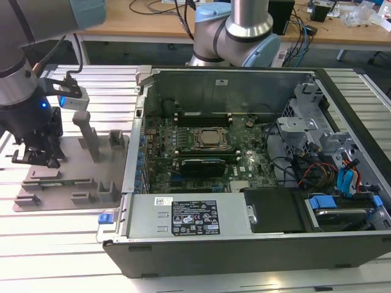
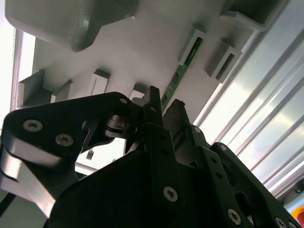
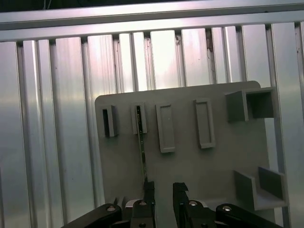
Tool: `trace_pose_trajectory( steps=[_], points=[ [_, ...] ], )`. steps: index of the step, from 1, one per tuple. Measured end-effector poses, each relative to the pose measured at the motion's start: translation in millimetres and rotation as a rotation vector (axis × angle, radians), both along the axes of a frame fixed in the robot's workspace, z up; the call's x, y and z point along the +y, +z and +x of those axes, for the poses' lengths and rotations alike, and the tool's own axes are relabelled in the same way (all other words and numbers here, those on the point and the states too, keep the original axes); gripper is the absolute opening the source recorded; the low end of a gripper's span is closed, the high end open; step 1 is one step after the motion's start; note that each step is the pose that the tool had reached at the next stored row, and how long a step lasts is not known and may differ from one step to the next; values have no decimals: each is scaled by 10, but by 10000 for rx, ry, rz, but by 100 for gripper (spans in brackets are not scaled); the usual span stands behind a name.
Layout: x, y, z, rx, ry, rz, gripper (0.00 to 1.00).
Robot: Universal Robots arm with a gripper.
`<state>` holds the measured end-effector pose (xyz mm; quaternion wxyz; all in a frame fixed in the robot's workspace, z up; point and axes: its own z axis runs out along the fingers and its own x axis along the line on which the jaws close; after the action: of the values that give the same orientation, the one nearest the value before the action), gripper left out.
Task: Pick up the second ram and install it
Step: 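Pick up the second ram and move it above second insertion slot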
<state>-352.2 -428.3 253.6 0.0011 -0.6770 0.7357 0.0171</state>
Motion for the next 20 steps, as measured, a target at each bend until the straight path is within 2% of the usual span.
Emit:
trace_pose_trajectory(
  steps=[5,9,10,11,12,13,15,18,20],
  points=[
    [-11,-91,0,1,8,-1,30],
    [-52,-121,-3,1,369,-18,30],
    [-75,-131,-6,5,404,-18,30],
    [-129,-155,-8,17,447,-18,30],
    [-176,-191,-15,22,463,-16,30],
    [-185,-236,-27,22,462,-16,30],
    [-184,-356,-112,20,462,-16,30],
    [-185,-473,-116,23,465,-17,30],
    [-185,-518,-116,22,465,-17,30]
  ],
)
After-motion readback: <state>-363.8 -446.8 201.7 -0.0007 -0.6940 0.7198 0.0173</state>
